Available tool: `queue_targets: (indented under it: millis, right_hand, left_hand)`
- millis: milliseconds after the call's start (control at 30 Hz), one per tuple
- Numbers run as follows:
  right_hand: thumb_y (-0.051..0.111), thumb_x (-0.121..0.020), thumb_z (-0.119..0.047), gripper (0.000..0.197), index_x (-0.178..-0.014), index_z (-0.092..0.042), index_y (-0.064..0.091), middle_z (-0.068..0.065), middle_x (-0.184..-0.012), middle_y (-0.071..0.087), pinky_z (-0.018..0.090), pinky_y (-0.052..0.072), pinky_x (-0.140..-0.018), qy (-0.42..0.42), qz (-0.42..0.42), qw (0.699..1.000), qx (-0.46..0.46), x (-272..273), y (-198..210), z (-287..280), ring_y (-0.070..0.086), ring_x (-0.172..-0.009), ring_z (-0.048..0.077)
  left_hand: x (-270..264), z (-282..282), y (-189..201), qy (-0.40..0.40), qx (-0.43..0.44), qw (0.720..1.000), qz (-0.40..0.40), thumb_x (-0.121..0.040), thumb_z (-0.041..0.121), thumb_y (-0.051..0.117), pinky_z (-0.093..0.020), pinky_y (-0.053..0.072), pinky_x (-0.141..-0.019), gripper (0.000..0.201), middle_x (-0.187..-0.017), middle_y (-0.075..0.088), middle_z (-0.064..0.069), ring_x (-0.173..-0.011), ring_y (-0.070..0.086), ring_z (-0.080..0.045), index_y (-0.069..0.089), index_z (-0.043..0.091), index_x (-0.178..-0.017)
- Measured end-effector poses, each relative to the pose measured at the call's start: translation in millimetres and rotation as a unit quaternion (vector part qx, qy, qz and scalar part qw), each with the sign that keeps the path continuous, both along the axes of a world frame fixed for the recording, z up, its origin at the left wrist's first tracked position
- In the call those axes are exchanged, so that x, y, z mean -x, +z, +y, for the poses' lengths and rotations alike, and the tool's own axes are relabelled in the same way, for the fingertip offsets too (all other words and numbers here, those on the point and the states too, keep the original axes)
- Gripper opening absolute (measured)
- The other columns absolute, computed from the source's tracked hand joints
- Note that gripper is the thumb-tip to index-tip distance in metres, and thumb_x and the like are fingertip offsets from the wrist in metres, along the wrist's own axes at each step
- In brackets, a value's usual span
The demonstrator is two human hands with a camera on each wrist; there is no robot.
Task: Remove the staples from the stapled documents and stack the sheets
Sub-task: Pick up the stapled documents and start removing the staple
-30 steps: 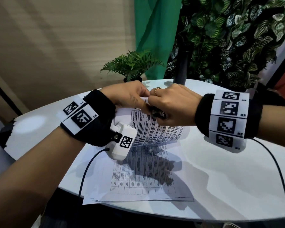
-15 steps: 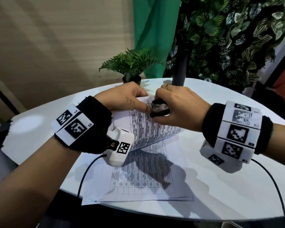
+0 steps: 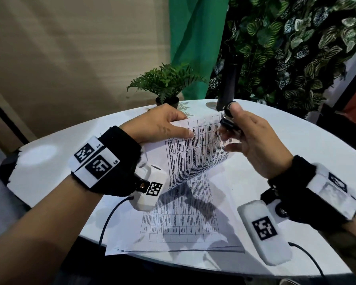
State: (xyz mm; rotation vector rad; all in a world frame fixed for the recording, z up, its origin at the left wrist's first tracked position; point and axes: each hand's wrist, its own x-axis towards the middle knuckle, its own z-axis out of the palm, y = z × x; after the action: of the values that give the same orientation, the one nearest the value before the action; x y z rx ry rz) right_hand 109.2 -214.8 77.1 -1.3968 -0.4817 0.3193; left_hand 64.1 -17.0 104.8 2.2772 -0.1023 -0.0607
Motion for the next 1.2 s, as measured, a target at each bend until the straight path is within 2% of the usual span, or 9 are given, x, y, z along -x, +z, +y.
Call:
queue_targets:
  millis: [100,200,300,433,633,833,967,1067,1200]
  right_hand:
    - [0.071,-0.073,-0.023,0.039,-0.099,-0.015,0.042,0.001,-0.074,0.060,0.020,0.044,-0.043,0.014,0.036,0.999,-0.003,5.7,-5.0,9.8,0.057,-0.054,0.008]
    - [0.066,-0.080,-0.002,0.038,-0.102,-0.018,0.038,0.004,-0.078,0.060,0.018,0.043,-0.044,-0.041,-0.033,0.998,0.033,11.6,-10.2,23.6,0.056,-0.050,0.007]
    - [0.060,-0.086,-0.010,0.025,-0.096,-0.024,0.041,0.012,-0.090,0.059,0.013,0.041,-0.046,-0.073,-0.093,0.992,0.038,13.7,-12.7,32.0,0.054,-0.057,0.008]
    - [0.062,-0.069,-0.027,0.029,-0.089,-0.025,0.041,-0.001,-0.075,0.047,0.015,0.033,-0.044,-0.103,-0.065,0.992,0.029,8.8,-15.9,36.1,0.041,-0.057,0.010]
    - [0.071,-0.071,-0.012,0.041,-0.097,-0.015,0.039,-0.012,-0.071,0.048,0.017,0.041,-0.058,-0.141,-0.235,0.958,0.083,13.9,-10.0,33.6,0.045,-0.058,-0.001]
    - [0.075,-0.070,-0.010,0.048,-0.097,-0.020,0.037,-0.010,-0.070,0.056,0.039,0.051,-0.061,-0.136,-0.358,0.906,0.179,16.1,-1.1,31.6,0.059,-0.062,0.015]
    - [0.068,-0.068,-0.031,0.043,-0.097,-0.019,0.038,-0.005,-0.069,0.058,0.042,0.048,-0.057,-0.115,-0.406,0.880,0.218,17.2,8.5,30.4,0.058,-0.062,0.026]
    - [0.073,-0.070,-0.016,0.045,-0.098,-0.017,0.038,0.001,-0.072,0.062,0.045,0.048,-0.061,-0.098,-0.405,0.875,0.248,13.8,13.1,30.2,0.058,-0.067,0.030]
    - [0.074,-0.072,-0.023,0.047,-0.097,-0.018,0.035,0.000,-0.072,0.060,0.040,0.046,-0.061,-0.094,-0.386,0.885,0.244,13.7,14.0,32.7,0.057,-0.068,0.027]
  left_hand:
    - [1.4,-1.4,0.1,0.010,0.009,1.000,-0.004,-0.082,0.018,0.070,-0.025,0.048,-0.076,0.005,-0.077,0.072,0.003,-0.069,0.063,-0.006,0.070,0.021,-0.078]
    - [2.8,-1.8,0.1,0.018,0.023,0.999,-0.014,-0.082,0.015,0.070,-0.026,0.047,-0.075,0.006,-0.077,0.072,0.002,-0.069,0.062,-0.007,0.071,0.019,-0.078]
    - [4.3,-1.0,0.2,0.018,0.022,0.999,-0.026,-0.082,0.015,0.070,-0.029,0.049,-0.079,0.005,-0.077,0.072,0.004,-0.071,0.062,-0.007,0.072,0.019,-0.079]
    - [5.8,1.0,0.7,0.021,0.013,0.999,-0.022,-0.081,0.017,0.071,-0.029,0.050,-0.078,0.005,-0.080,0.073,0.000,-0.072,0.063,-0.009,0.071,0.021,-0.079]
    - [5.9,-3.1,3.1,0.018,0.004,0.999,-0.029,-0.080,0.016,0.073,-0.015,0.043,-0.060,0.007,-0.069,0.068,0.003,-0.061,0.057,-0.003,0.070,0.020,-0.075]
    - [3.2,-4.8,5.8,0.017,-0.002,0.999,-0.029,-0.078,0.018,0.074,-0.011,0.036,-0.051,0.006,-0.054,0.060,0.012,-0.049,0.047,0.005,0.071,0.013,-0.077]
    - [3.1,-5.0,9.0,0.006,-0.012,0.999,-0.030,-0.079,0.018,0.074,-0.019,0.039,-0.063,0.015,-0.070,0.067,-0.003,-0.064,0.053,-0.005,0.073,0.005,-0.086]
    - [3.2,-4.7,8.9,-0.009,-0.004,1.000,-0.029,-0.074,0.023,0.078,-0.027,0.043,-0.070,0.030,-0.087,0.070,-0.022,-0.074,0.054,-0.013,0.072,0.000,-0.092]
    - [4.0,-6.1,8.5,-0.033,0.015,0.999,-0.033,-0.069,0.032,0.069,-0.043,0.049,-0.087,0.041,-0.099,0.070,-0.024,-0.081,0.057,-0.015,0.072,0.001,-0.095]
